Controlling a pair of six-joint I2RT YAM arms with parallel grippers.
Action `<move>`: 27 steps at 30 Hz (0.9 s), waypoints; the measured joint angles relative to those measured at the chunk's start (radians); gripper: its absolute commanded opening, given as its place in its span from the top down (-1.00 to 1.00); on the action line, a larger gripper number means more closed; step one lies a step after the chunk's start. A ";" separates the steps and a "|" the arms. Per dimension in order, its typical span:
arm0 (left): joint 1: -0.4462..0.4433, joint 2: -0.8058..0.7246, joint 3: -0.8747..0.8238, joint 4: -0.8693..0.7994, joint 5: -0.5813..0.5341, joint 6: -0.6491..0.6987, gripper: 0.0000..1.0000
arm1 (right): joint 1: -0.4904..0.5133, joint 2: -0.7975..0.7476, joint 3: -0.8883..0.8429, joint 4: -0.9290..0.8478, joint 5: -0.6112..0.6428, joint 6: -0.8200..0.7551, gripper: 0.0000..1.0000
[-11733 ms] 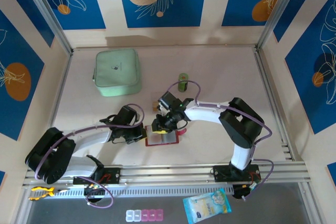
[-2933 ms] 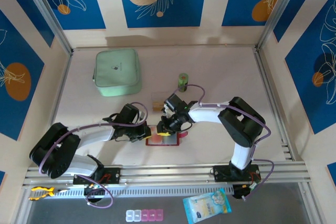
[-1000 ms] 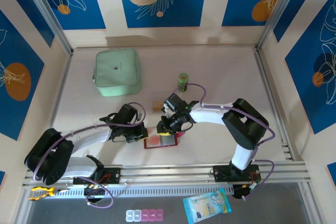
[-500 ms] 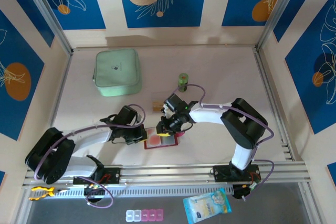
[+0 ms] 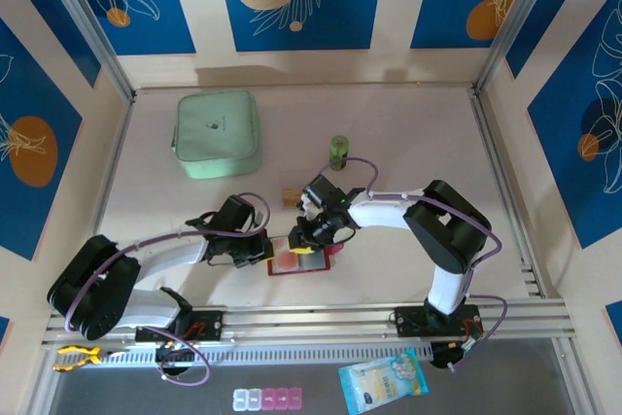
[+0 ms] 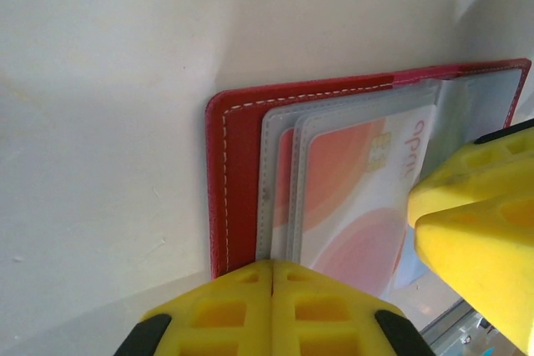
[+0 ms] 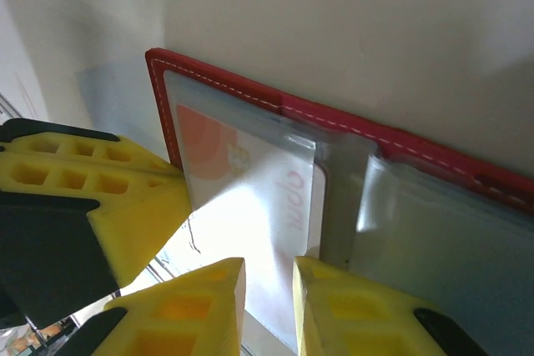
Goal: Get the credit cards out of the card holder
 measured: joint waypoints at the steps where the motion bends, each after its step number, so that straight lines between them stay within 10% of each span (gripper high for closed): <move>1: 0.000 0.000 0.000 0.000 0.000 0.000 1.00 | 0.001 0.002 0.000 0.000 -0.002 0.000 0.52; 27: 0.001 0.005 0.000 0.006 0.004 0.000 1.00 | 0.022 0.031 0.066 -0.120 0.041 -0.040 0.57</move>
